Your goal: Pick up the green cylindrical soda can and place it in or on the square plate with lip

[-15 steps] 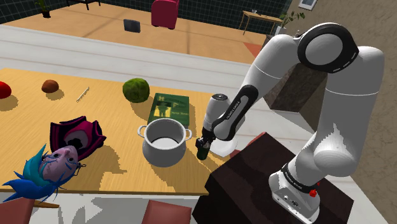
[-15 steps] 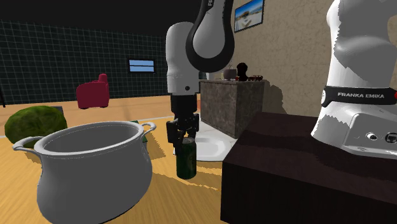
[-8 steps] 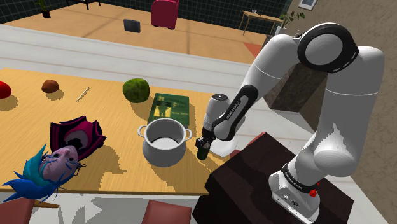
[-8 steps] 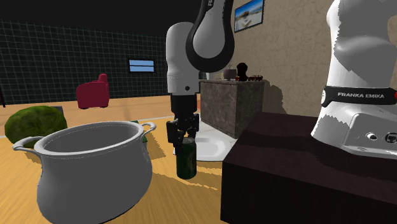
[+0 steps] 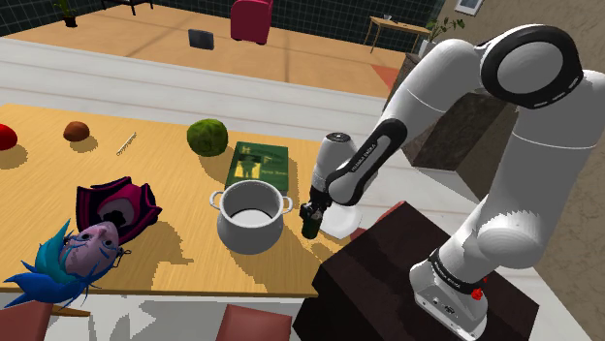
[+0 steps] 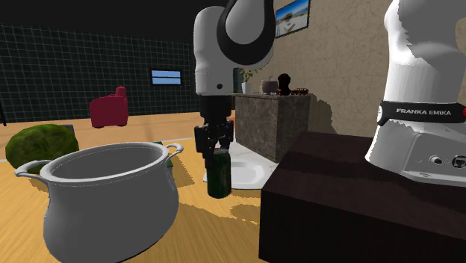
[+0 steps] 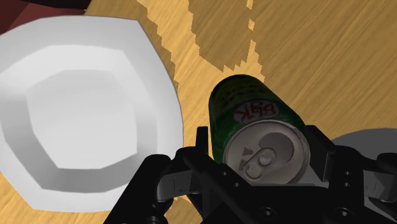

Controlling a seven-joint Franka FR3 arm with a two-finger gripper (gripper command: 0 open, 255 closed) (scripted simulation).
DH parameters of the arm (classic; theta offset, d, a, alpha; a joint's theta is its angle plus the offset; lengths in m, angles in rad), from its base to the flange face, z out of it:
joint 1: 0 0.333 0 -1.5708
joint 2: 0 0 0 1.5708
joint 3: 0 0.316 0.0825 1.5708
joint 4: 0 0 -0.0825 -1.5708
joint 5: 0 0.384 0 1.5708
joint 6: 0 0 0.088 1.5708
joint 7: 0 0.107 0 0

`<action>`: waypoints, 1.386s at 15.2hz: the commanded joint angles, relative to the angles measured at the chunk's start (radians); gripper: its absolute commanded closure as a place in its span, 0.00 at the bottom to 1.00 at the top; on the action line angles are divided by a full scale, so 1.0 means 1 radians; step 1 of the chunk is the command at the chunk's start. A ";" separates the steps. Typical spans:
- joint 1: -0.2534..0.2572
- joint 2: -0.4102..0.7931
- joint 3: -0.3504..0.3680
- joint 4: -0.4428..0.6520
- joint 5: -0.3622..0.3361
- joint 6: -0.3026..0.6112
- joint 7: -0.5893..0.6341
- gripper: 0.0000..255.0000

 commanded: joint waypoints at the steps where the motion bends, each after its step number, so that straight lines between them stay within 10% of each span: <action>1: -0.007 -0.035 0.007 -0.008 0.007 -0.027 -0.005 1.00; 9: -0.021 -0.168 0.029 -0.026 0.041 -0.142 -0.023 1.00; 21: -0.231 -0.262 -0.123 -0.029 0.044 -0.249 -0.383 1.00</action>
